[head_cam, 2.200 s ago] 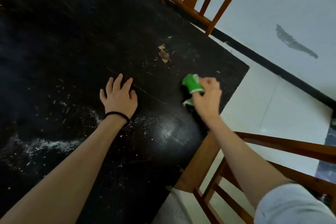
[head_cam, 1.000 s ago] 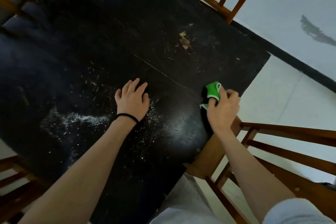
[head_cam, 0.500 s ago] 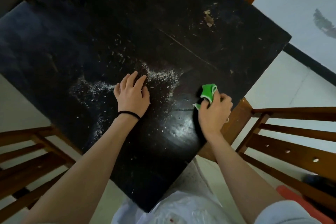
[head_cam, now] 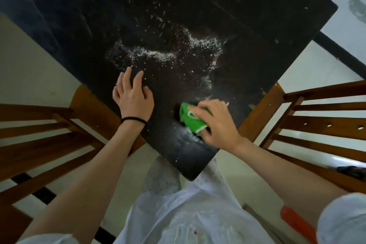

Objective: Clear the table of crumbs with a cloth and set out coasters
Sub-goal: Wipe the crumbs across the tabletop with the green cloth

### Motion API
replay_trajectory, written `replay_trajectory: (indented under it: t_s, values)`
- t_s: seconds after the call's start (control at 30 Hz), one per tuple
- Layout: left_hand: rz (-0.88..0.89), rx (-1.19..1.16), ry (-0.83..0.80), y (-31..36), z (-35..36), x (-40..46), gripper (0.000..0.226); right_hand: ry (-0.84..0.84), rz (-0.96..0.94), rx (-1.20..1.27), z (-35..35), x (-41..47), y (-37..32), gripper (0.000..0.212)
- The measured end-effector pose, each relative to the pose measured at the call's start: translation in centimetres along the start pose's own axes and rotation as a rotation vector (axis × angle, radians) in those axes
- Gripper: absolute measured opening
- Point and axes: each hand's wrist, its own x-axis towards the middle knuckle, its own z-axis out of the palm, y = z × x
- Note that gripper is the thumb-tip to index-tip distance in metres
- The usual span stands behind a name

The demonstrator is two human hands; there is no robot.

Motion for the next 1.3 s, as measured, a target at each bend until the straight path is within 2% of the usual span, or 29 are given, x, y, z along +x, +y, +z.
replay_trajectory:
  t_s: [0.07, 0.13, 0.23, 0.3, 0.37, 0.47, 0.5, 0.53, 0.6, 0.7, 0.77, 0.83, 0.9, 0.93, 1.0, 1.07, 1.13, 1.2, 1.3]
  values:
    - [-0.048, 0.012, 0.0, -1.2, -0.2, -0.8, 0.047, -0.205, -0.258, 0.01, 0.6, -1.4, -1.9, 0.041]
    - [-0.114, 0.016, -0.006, -2.3, -0.2, -1.2, 0.049, -0.305, -0.443, 0.006, 1.4, -2.7, -3.2, 0.037]
    - [-0.193, -0.006, -0.005, -3.4, 0.2, -1.4, 0.053, -0.417, -0.619, 0.014, 3.2, -4.4, -3.9, 0.031]
    - [-0.215, -0.01, -0.007, -3.9, 0.5, -1.4, 0.054, -0.478, -0.656, -0.003, 4.1, -4.4, -3.7, 0.033]
    - [-0.219, -0.016, -0.002, -4.4, 0.7, -1.5, 0.053, -0.427, -0.541, -0.039, 4.4, -2.9, -3.1, 0.039]
    - [-0.218, -0.048, 0.01, -4.8, 0.5, -1.6, 0.052, -0.231, -0.084, -0.123, 3.8, 1.2, -1.9, 0.054]
    - [-0.216, -0.068, 0.012, -5.0, 0.3, -1.6, 0.052, -0.178, 0.009, -0.156, 3.5, 2.0, -1.7, 0.056]
    - [-0.209, -0.091, 0.014, -5.2, -0.1, -1.5, 0.051, -0.149, 0.011, -0.173, 3.5, 2.4, -1.8, 0.057]
    - [-0.186, -0.133, 0.018, -5.7, -0.5, -1.3, 0.049, -0.16, -0.112, -0.121, 4.0, 1.5, -3.0, 0.057]
    - [-0.174, -0.185, 0.032, -6.5, -0.8, -1.2, 0.046, -0.304, -0.342, -0.027, 5.4, -0.5, -6.4, 0.044]
    - [-0.19, -0.25, 0.027, -6.8, -0.9, -1.1, 0.045, -0.39, -0.403, -0.06, 6.1, 0.4, -7.1, 0.043]
    - [-0.214, -0.357, 0.034, -6.6, -1.0, -1.0, 0.044, -0.328, -0.28, -0.082, 6.4, 3.0, -6.3, 0.046]
    - [-0.241, -0.453, 0.075, -6.7, -1.2, -0.9, 0.042, -0.187, -0.009, -0.108, 5.9, 5.7, -5.5, 0.051]
    - [-0.256, -0.487, 0.097, -7.0, -1.4, -0.8, 0.042, -0.142, 0.066, -0.125, 5.8, 6.4, -5.6, 0.052]
    - [-0.308, -0.532, 0.132, -7.5, -1.7, -0.3, 0.043, -0.137, -0.002, -0.112, 6.2, 6.0, -6.3, 0.056]
    - [-0.389, -0.562, 0.151, -8.3, -2.2, 0.5, 0.045, -0.243, -0.193, -0.082, 7.1, 4.9, -8.1, 0.053]
    - [-0.468, -0.638, 0.16, -8.6, -2.8, 1.4, 0.046, -0.325, -0.273, -0.092, 7.9, 4.9, -8.7, 0.044]
    - [-0.571, -0.801, 0.188, -8.7, -3.6, 2.3, 0.044, -0.315, -0.204, -0.095, 8.3, 7.3, -8.2, 0.041]
    - [-0.73, -1.082, 0.217, -8.8, -4.8, 3.1, 0.04, -0.171, 0.081, -0.134, 7.5, 10.6, -6.5, 0.045]
